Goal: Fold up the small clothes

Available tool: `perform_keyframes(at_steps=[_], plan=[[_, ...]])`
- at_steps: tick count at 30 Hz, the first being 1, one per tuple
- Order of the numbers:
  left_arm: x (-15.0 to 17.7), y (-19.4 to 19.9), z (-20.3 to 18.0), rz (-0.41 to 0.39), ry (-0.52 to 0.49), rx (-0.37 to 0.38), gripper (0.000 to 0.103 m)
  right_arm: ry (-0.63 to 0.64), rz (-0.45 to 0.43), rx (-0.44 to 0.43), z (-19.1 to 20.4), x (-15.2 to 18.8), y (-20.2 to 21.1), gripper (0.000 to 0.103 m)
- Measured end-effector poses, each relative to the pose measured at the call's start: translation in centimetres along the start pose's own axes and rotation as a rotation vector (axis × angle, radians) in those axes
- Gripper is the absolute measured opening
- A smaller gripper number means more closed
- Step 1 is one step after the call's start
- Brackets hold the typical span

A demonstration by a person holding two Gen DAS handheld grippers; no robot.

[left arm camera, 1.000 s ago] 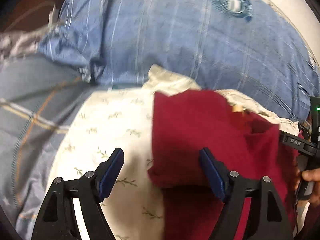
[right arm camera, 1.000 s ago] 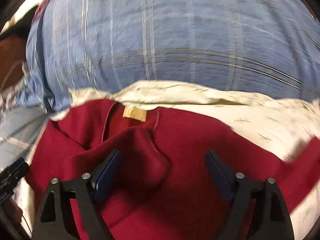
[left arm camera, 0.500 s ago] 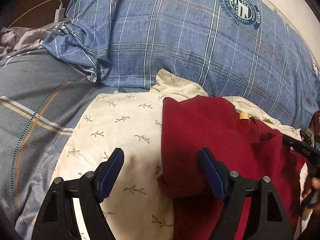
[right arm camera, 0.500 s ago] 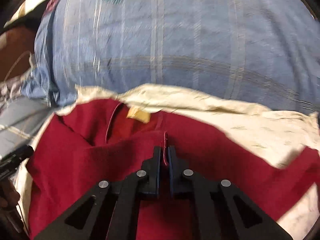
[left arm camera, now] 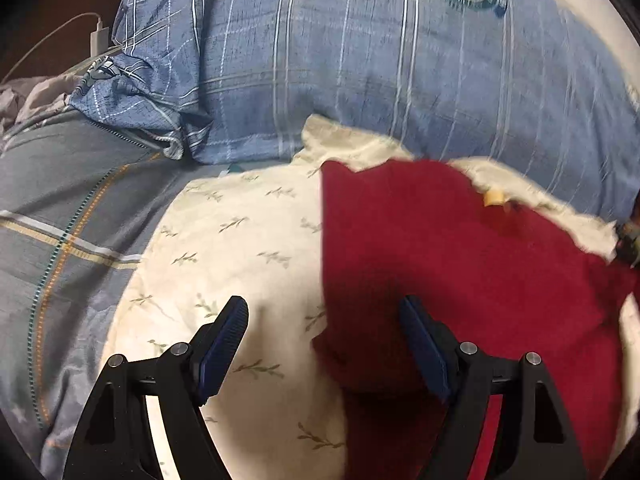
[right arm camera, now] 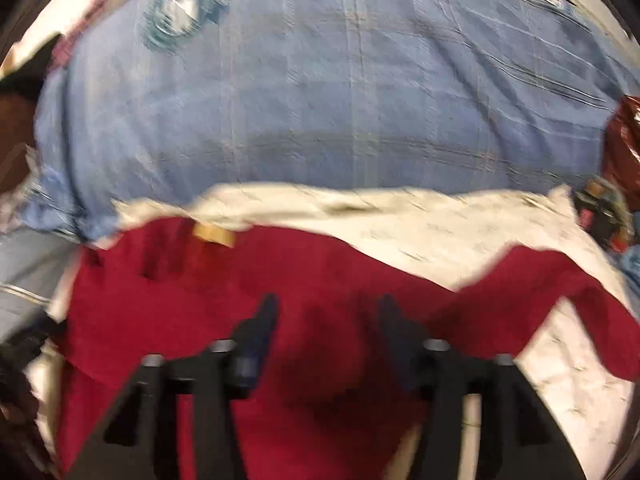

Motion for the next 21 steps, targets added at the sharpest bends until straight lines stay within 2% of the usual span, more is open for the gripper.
perform_keyframes(at_steps=[2,6,11,13,16,17,18,19,21], plan=[[0.1,-0.6,0.0,0.016,-0.017,-0.032,0.079,0.026,-0.001,-0.120,2.7,-1.1,-0.7,0.065],[-0.1,-0.7,0.1,0.025,-0.008,-0.036,0.079,0.124,0.023,-0.332,9.9,-2.8,-3.3,0.065],[-0.8,-0.2,1.2,0.024,0.001,-0.034,0.079,0.340,0.034,-0.456,19.0,-4.4,-6.7,0.063],[-1.2,0.1,2.2,0.017,0.023,-0.032,0.079,0.379,0.042,-0.497,21.3,-5.1,-7.8,0.063],[-2.0,0.4,3.7,-0.005,0.049,-0.066,0.078,0.433,0.080,-0.543,24.2,-5.8,-10.1,0.063],[-2.2,0.4,4.1,-0.010,0.062,-0.075,0.078,0.449,0.102,-0.535,25.0,-5.7,-10.8,0.057],[-2.4,0.4,4.7,-0.011,0.085,-0.082,0.078,0.468,0.122,-0.539,25.6,-5.5,-11.3,0.025],[-2.4,0.4,5.0,-0.009,0.106,-0.080,0.078,0.489,0.141,-0.546,26.2,-5.3,-12.0,0.005],[-2.6,0.3,5.5,0.003,0.145,-0.058,0.078,0.525,0.143,-0.523,27.0,-5.0,-12.3,0.004]])
Point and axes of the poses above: each gripper's, at about its wrist camera, not at the fingertips, and y roughly against the way its jaws point, z to its left, x to its underside, the point moved 4 cm from there along -y, roughly the way its jaws point, and after that the axes turned 11 degrees about y, right-handed, at the moved point
